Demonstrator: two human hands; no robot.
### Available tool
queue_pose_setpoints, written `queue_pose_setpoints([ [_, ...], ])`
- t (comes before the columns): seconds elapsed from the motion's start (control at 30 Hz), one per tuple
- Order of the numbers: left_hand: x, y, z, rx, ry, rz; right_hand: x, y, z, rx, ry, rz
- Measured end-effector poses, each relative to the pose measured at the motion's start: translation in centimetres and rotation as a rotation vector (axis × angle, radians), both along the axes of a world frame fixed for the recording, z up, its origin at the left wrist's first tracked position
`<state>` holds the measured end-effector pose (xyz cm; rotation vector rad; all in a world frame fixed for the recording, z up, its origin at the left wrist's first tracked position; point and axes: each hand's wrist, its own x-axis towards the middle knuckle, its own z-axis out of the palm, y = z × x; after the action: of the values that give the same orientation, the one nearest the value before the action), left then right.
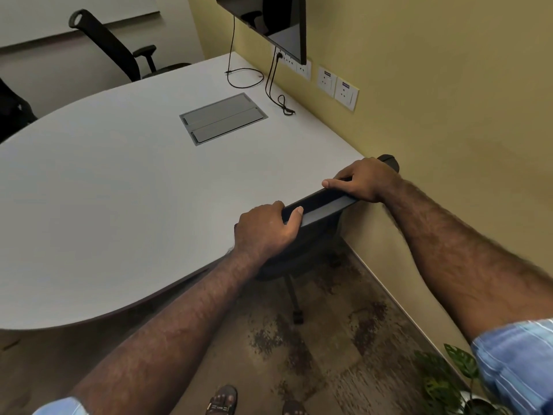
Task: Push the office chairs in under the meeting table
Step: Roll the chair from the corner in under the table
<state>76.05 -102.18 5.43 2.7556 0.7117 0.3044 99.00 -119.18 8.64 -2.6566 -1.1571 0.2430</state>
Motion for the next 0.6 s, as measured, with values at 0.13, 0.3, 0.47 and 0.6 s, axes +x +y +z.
queue_pose_setpoints([
  [0.13, 0.8, -0.2, -0.2, 0.010, 0.008, 0.010, 0.9, 0.1, 0.0, -0.006, 0.007, 0.015],
  [0.3, 1.3, -0.1, -0.4, 0.014, 0.017, 0.001, 1.4, 0.0, -0.1, 0.008, -0.001, 0.025],
  [0.47, 1.4, -0.1, -0.4, 0.024, -0.001, 0.011, 1.5, -0.1, 0.1, 0.002, -0.006, 0.023],
  [0.6, 1.2, -0.4, 0.0, -0.012, 0.017, 0.023, 1.3, 0.0, 0.4, -0.026, -0.012, 0.033],
])
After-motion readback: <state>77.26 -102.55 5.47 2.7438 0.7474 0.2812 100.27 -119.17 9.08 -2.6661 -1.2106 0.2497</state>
